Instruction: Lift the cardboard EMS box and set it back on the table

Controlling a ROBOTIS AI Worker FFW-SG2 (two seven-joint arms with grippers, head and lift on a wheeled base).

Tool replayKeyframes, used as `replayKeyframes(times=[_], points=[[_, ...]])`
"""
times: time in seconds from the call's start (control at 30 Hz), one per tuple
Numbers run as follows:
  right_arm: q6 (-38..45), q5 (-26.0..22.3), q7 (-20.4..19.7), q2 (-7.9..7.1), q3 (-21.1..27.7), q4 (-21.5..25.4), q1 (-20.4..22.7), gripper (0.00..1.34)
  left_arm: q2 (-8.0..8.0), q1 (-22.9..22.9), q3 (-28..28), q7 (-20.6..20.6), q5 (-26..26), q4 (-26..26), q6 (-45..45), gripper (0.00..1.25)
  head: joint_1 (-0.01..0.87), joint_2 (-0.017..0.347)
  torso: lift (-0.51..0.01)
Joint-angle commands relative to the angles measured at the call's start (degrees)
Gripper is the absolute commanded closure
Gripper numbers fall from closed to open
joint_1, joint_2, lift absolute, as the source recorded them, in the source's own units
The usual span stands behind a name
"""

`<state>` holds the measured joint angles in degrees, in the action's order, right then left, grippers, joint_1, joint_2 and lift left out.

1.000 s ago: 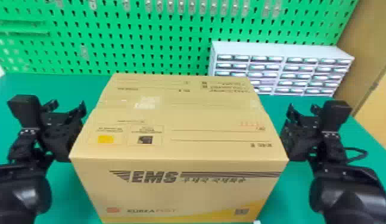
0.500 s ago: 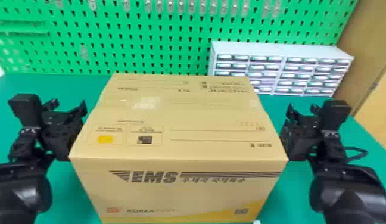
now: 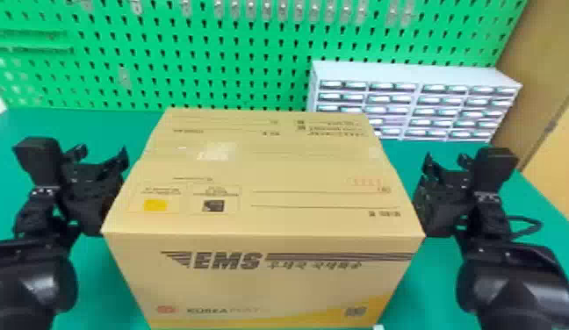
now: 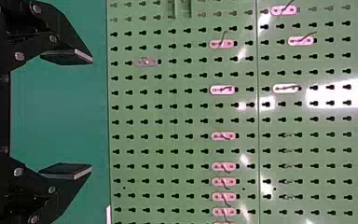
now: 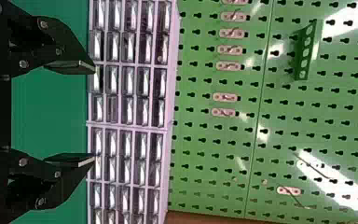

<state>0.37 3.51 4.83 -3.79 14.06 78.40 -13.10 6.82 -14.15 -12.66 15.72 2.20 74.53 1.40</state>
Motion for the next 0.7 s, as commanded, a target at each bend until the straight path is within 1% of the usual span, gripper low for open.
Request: replayKeyframes(times=[0.0, 0.67], points=[[0.07, 0.00, 0.00, -0.08, 0.00, 0.00, 0.00, 0.58, -0.05, 0.00, 0.00, -0.07, 0.00, 0.00, 0.00, 0.43, 0.678, -0.017, -0.091], [0.15, 0.00, 0.00, -0.16, -0.17, 0.00, 0.00, 0.58, -0.05, -0.09, 0.09, 0.02, 0.00, 0.00, 0.00, 0.43, 0.678, -0.017, -0.091]])
